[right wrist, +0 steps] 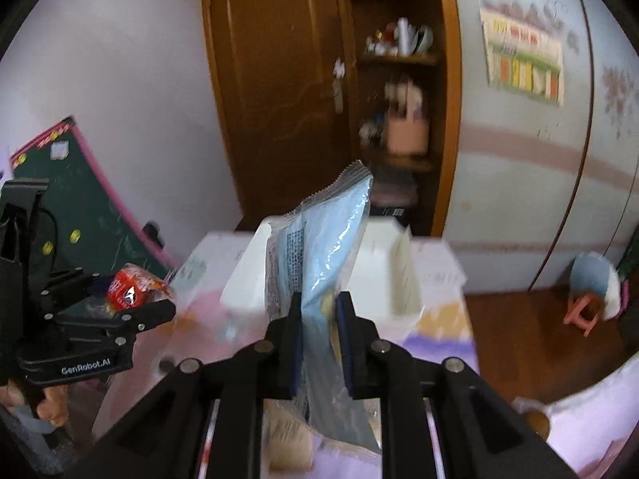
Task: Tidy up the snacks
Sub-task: 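Carry both packets into the white basket and open both tools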
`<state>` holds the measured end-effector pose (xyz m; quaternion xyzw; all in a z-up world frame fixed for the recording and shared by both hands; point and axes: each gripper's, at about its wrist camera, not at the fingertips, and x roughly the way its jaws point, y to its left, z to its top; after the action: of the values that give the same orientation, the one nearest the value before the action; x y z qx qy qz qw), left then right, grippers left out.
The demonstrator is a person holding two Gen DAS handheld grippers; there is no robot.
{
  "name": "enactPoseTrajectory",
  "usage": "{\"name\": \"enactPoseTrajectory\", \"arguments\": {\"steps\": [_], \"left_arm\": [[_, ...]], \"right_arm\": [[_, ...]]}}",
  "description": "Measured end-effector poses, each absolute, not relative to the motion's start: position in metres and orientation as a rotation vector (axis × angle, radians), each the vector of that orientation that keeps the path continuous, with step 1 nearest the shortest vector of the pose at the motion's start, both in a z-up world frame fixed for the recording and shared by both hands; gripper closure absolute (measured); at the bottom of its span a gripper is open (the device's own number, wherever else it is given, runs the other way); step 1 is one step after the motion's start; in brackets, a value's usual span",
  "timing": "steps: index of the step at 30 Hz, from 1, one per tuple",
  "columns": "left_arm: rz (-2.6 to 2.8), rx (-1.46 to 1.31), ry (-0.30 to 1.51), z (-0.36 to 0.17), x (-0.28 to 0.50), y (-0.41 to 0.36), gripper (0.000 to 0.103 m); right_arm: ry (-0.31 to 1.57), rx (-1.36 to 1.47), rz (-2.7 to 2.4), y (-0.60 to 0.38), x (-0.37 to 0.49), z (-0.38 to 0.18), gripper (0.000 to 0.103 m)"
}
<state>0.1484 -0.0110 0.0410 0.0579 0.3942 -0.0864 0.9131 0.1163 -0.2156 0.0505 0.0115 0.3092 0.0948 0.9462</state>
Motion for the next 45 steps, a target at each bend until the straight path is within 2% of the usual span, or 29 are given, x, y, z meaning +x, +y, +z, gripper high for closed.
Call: {"name": "enactPoseTrajectory", "arguments": {"steps": [6, 17, 20, 21, 22, 23, 25, 27, 33, 45], "left_arm": [[-0.104, 0.117, 0.773, 0.056, 0.228, -0.019, 0.045], [-0.018, 0.131, 0.913, -0.037, 0.333, -0.034, 0.043], [0.004, 0.136, 0.923, -0.060, 0.342, -0.036, 0.032], [0.002, 0.140, 0.925, -0.066, 0.345, -0.037, 0.018], [-0.005, 0.142, 0.925, -0.072, 0.345, -0.039, 0.010], [-0.012, 0.140, 0.918, -0.075, 0.346, -0.039, 0.010], [-0.023, 0.144, 0.910, -0.079, 0.341, -0.039, 0.010], [-0.028, 0.139, 0.913, -0.081, 0.338, -0.038, 0.010], [-0.054, 0.102, 0.893, -0.068, 0.314, -0.035, 0.010], [-0.098, 0.002, 0.841, -0.011, 0.223, -0.022, 0.010]], "right_arm": [[0.596, 0.070, 0.113, -0.222, 0.185, 0.061, 0.088], [0.750, 0.093, 0.035, -0.212, 0.288, -0.009, 0.087], [0.836, 0.122, 0.037, -0.210, 0.302, -0.038, 0.079], [0.844, 0.122, 0.042, -0.209, 0.303, -0.045, 0.076], [0.851, 0.118, 0.046, -0.207, 0.305, -0.049, 0.071], [0.855, 0.111, 0.045, -0.206, 0.304, -0.053, 0.067], [0.836, 0.099, 0.041, -0.204, 0.298, -0.056, 0.052], [0.820, 0.090, 0.038, -0.203, 0.293, -0.055, 0.048], [0.797, 0.119, 0.047, -0.207, 0.271, -0.046, 0.047], [0.750, 0.125, 0.058, -0.208, 0.169, 0.007, 0.047]]}}
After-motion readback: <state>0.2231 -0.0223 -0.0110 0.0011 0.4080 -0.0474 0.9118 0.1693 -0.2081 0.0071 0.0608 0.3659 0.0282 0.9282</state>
